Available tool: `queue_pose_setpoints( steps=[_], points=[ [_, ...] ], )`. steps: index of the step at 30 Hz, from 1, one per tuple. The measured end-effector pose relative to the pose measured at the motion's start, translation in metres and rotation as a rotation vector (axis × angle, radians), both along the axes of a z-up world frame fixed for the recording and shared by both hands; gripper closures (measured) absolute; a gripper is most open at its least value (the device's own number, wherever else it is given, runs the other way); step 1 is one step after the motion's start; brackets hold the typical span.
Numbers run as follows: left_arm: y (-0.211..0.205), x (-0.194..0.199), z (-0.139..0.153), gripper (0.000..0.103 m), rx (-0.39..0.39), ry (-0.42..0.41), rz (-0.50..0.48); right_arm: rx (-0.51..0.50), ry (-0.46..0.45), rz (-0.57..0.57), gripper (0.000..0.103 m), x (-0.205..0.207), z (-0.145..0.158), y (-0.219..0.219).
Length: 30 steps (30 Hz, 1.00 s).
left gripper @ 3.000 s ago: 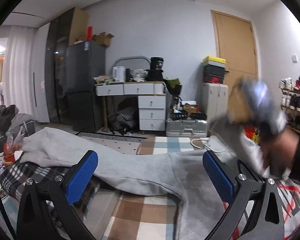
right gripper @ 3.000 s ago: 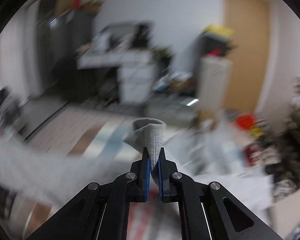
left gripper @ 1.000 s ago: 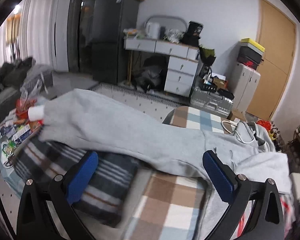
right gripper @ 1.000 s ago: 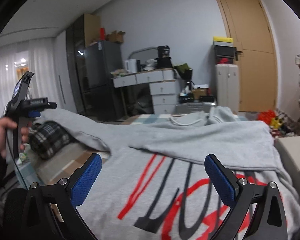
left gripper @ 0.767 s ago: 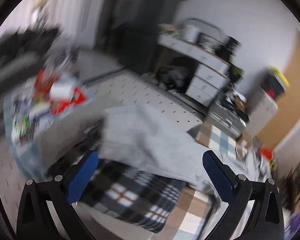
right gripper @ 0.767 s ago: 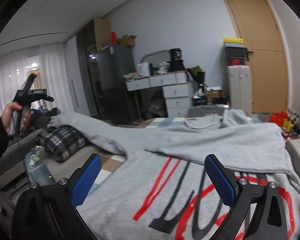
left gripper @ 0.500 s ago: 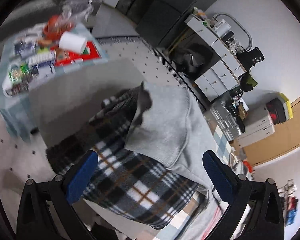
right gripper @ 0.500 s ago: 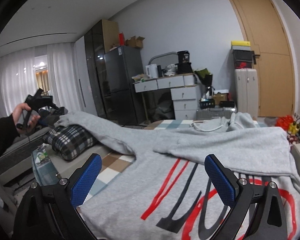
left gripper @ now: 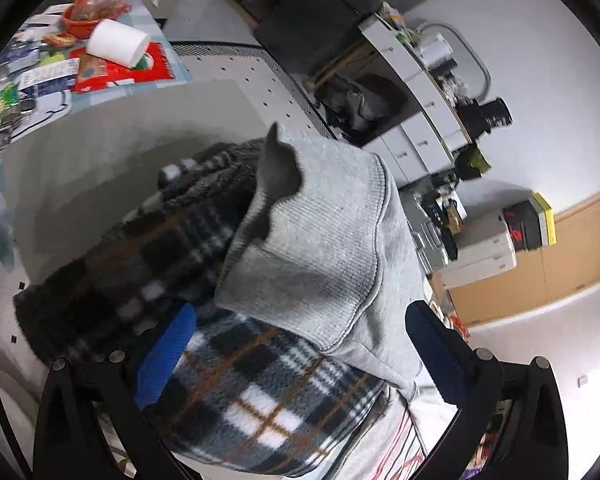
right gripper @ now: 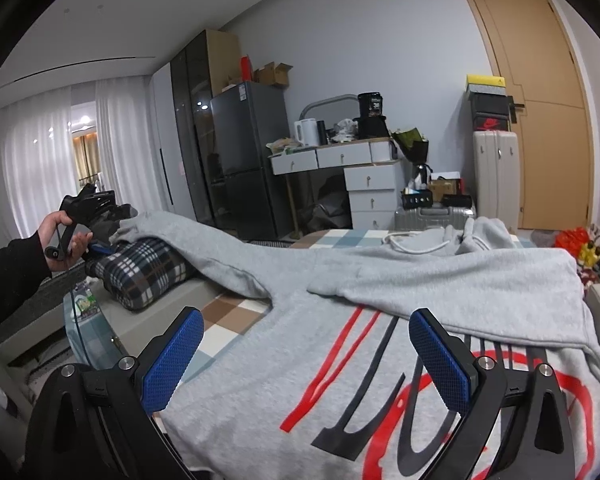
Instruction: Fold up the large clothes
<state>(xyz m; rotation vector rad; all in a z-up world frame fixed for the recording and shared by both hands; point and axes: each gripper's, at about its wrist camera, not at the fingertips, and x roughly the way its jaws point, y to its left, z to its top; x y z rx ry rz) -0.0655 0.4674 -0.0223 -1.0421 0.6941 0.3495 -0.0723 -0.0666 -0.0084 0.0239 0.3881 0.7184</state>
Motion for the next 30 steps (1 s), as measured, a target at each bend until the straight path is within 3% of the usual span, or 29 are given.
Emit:
queue_pose_setpoints(
  steps=[8, 13, 17, 23, 28, 30],
  points=[
    [0.006, -0.010, 0.016, 0.003, -0.023, -0.121, 0.017, -0.015, -0.014, 0.021, 0.000, -0.006, 0.000, 0.003],
    [-0.002, 0.001, 0.024, 0.004, -0.021, -0.187, -0.070, -0.026, -0.014, 0.029, 0.000, -0.007, 0.000, 0.006],
    [0.003, 0.006, 0.024, 0.003, -0.040, -0.256, -0.083, -0.034, -0.019, 0.040, 0.000, -0.009, 0.000, 0.007],
    [0.013, 0.013, 0.002, 0.003, -0.033, -0.171, -0.004, -0.039, -0.032, 0.050, 0.000, -0.012, -0.001, 0.009],
    [0.003, 0.011, 0.004, 0.003, 0.044, -0.186, -0.001, -0.030, -0.051, 0.075, 0.000, -0.017, 0.001, 0.009],
    [0.003, 0.012, 0.006, 0.004, 0.036, -0.188, 0.000, -0.049, -0.064, 0.079, 0.000, -0.019, 0.001, 0.013]
  ],
)
